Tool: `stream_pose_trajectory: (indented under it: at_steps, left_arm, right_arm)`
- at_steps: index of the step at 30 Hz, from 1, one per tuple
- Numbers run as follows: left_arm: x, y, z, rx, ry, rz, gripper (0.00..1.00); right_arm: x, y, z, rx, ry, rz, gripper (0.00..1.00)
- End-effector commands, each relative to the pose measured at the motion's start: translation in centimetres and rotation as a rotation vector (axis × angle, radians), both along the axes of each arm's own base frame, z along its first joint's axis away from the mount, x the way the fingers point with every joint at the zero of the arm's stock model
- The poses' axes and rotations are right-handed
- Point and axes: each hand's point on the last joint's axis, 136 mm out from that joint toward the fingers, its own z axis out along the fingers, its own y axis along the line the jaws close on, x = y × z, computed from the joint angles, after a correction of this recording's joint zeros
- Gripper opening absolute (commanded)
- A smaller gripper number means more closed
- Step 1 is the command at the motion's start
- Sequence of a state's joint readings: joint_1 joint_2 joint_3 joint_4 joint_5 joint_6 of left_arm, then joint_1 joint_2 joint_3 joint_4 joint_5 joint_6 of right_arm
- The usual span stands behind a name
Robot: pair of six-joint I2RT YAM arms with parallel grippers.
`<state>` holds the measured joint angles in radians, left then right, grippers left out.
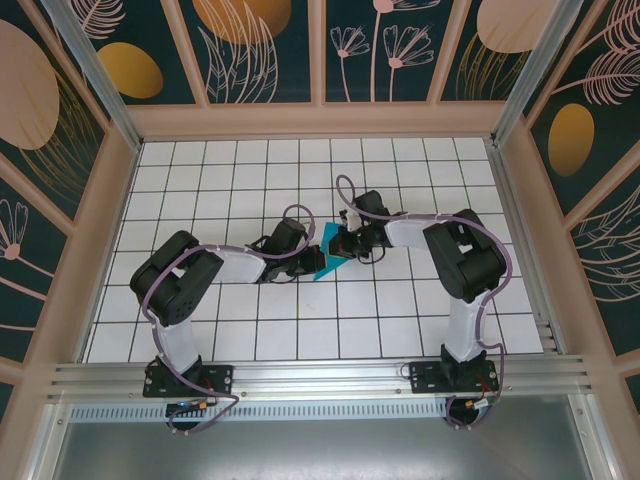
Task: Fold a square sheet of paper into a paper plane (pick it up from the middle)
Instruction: Fourth fold the wing at the center of the table.
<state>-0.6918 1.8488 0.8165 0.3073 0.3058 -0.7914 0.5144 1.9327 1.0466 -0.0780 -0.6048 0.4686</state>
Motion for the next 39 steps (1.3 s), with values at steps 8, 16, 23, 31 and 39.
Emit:
stream_pose_trajectory:
  at_steps: [8,16,23,31,39]
  left_arm:
    - [-2.5,3.2,-4.6,0.142,0.141,0.036,0.0]
    - [-2.8,3.4,-4.9,0.146,0.146,0.036,0.0]
    - [-2.7,3.3,-4.8,0.143,0.144,0.034,0.0]
    - [-2.8,3.4,-4.9,0.153,0.143,0.028,0.0]
    - [-3.2,3.6,-5.2,0.159,0.149,0.017,0.0]
  right_arm:
    - [3.7,-4.1,-1.9,-0.096,-0.027,-0.11,0.06]
    - [5.5,-3.1,1.6,-0.032,-0.117,-0.106,0.06]
    - [2.6,-1.0,2.2,0.005,-0.122,-0.043,0.06]
    - [2.3,-1.4,-0.9,-0.065,-0.064,-0.004,0.06]
    - [6.9,-6.1,-2.2,-0.153,-0.057,-0.128,0.05]
